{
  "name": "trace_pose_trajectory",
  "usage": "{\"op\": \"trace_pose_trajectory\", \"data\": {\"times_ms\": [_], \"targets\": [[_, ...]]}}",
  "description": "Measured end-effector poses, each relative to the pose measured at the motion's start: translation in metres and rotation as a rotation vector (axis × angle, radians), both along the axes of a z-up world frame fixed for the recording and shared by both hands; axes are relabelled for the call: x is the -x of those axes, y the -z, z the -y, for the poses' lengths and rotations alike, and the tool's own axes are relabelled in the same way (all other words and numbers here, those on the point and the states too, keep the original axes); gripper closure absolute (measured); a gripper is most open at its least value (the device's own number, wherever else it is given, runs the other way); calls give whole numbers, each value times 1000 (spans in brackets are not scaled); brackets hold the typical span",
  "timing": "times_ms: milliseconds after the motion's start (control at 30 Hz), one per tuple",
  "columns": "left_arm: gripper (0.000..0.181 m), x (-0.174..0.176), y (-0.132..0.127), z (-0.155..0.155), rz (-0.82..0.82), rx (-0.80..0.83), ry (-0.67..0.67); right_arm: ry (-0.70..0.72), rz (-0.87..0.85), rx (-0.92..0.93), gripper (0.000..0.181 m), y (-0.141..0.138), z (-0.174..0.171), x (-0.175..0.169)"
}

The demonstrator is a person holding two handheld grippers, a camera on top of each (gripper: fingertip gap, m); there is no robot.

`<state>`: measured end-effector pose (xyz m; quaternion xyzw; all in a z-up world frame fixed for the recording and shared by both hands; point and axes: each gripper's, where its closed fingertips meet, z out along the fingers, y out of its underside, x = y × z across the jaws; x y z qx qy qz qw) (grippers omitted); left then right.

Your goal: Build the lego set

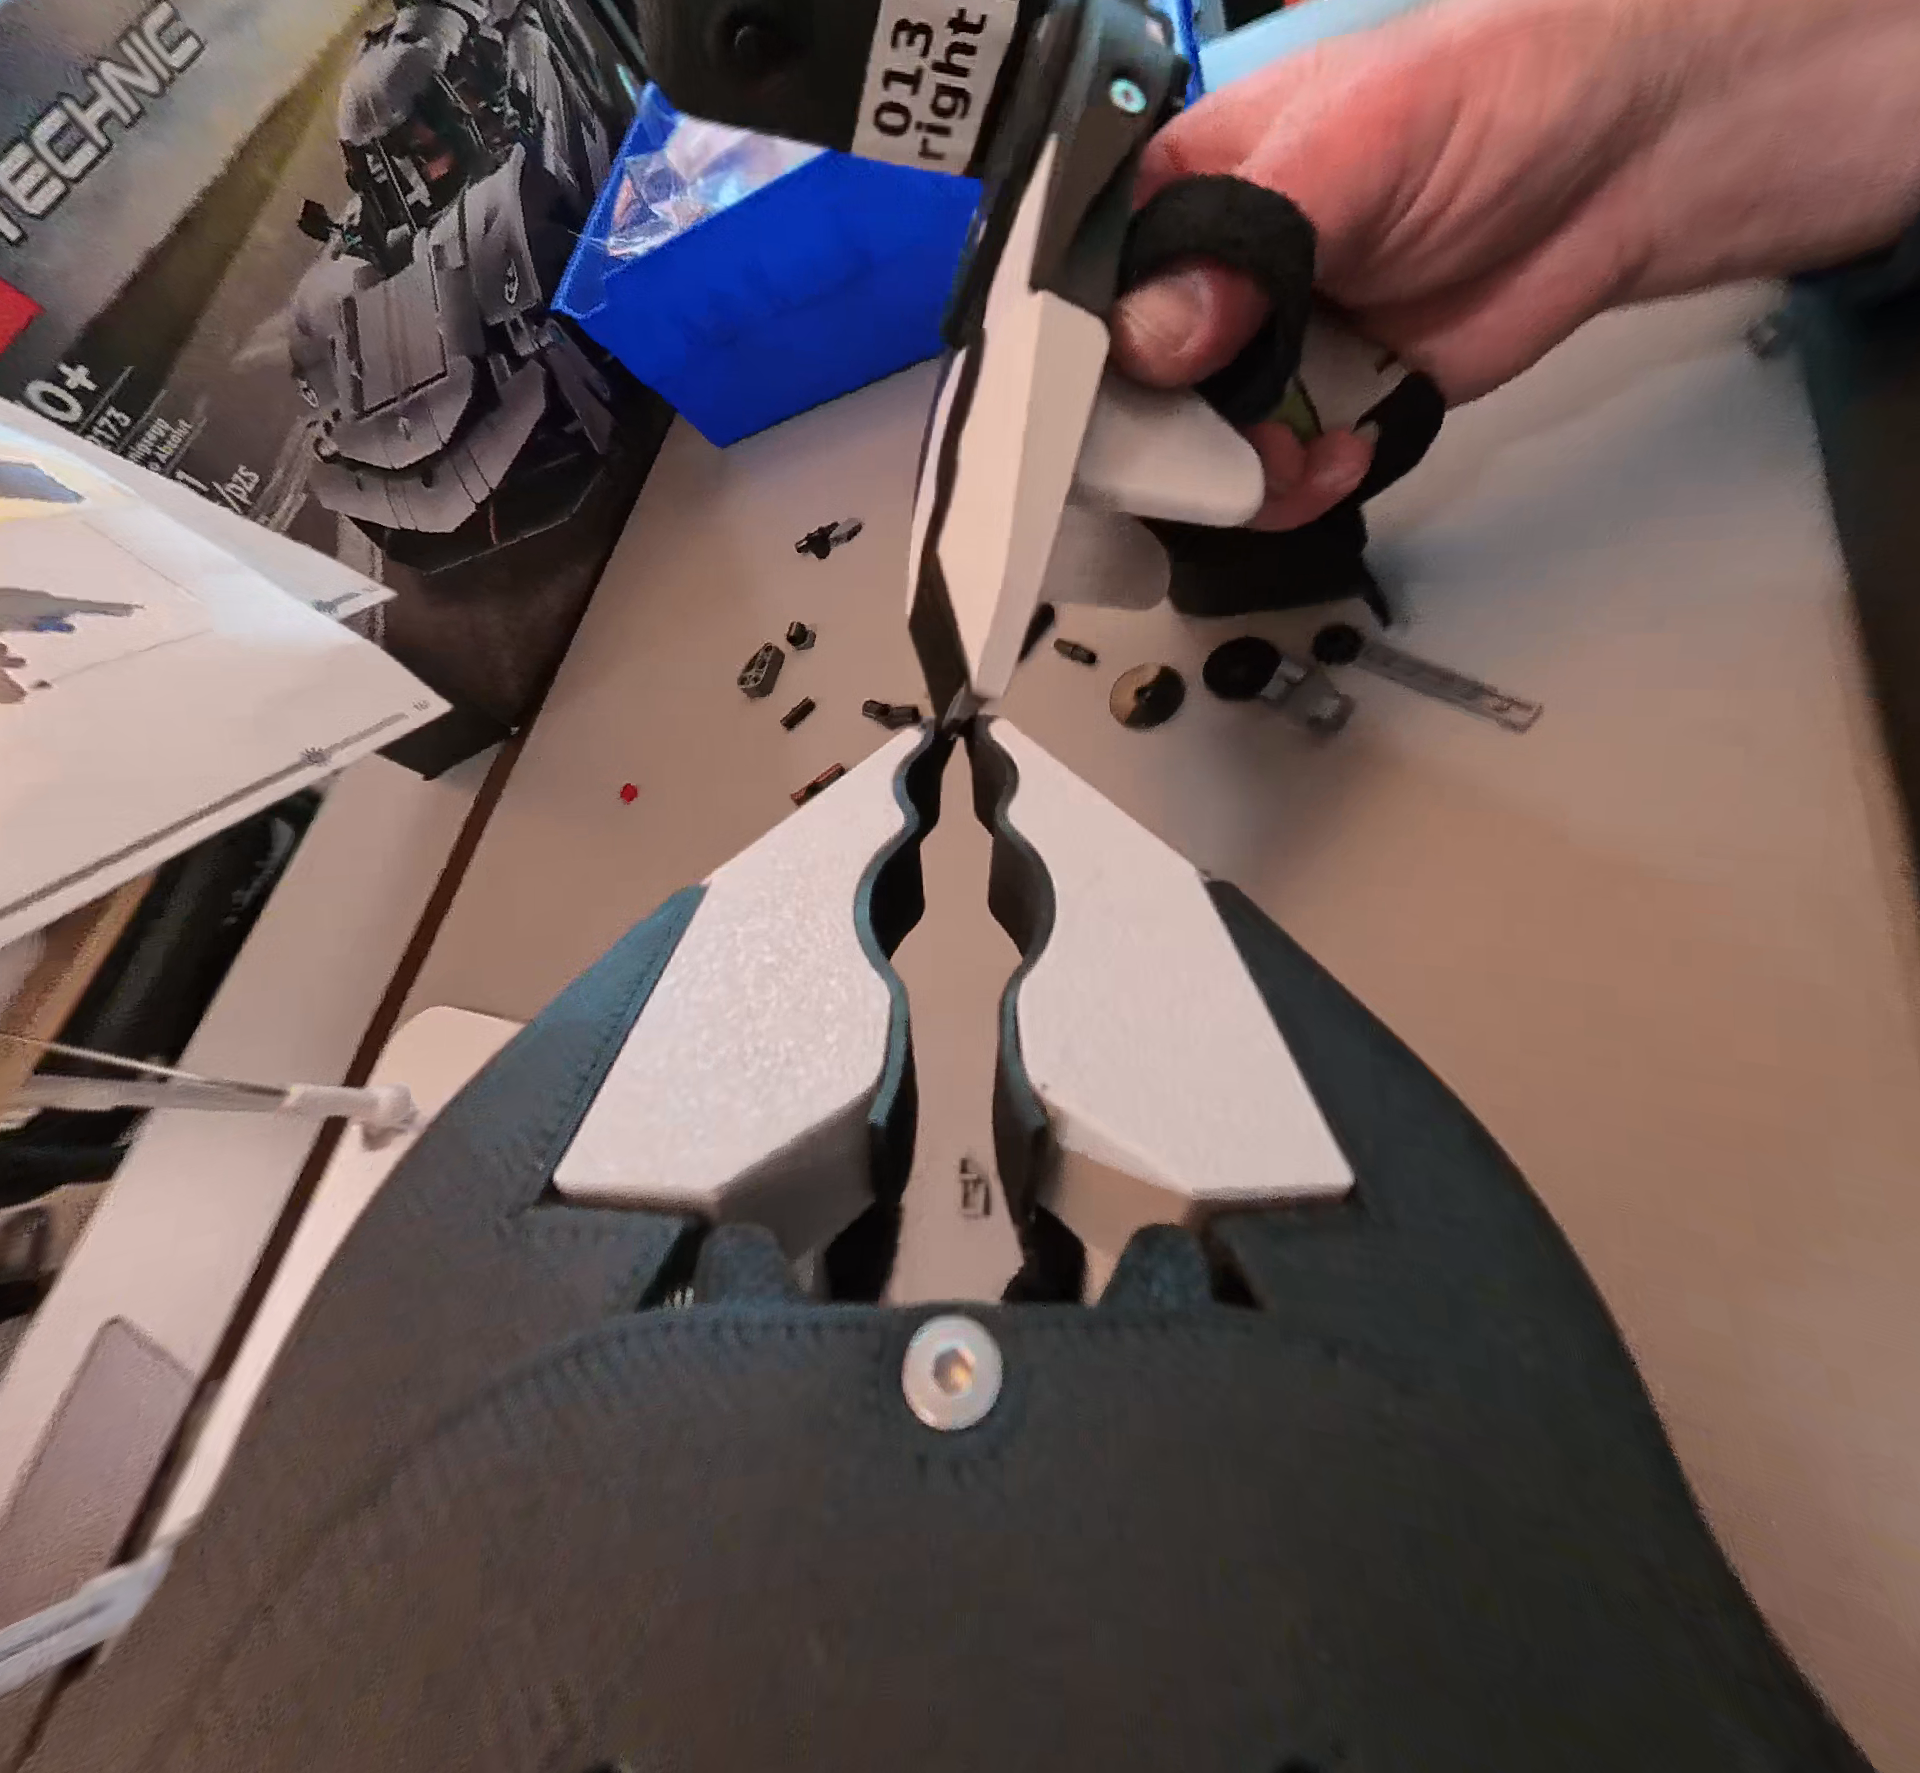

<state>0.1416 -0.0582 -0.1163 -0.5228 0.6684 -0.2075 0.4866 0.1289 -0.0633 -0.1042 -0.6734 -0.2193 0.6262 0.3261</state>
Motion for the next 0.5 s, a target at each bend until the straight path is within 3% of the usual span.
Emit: {"op": "trace_pose_trajectory", "data": {"times_ms": [167,233,500], "targets": [[181,2,1,1,38,180,24,75,143,-226,167,-8,-1,-4],[181,3,0,0,54,237,26,113,211,-298,172,-9,-2,-8],[181,3,0,9,70,363,92,111,292,-337,172,0,-2,-8]]}}
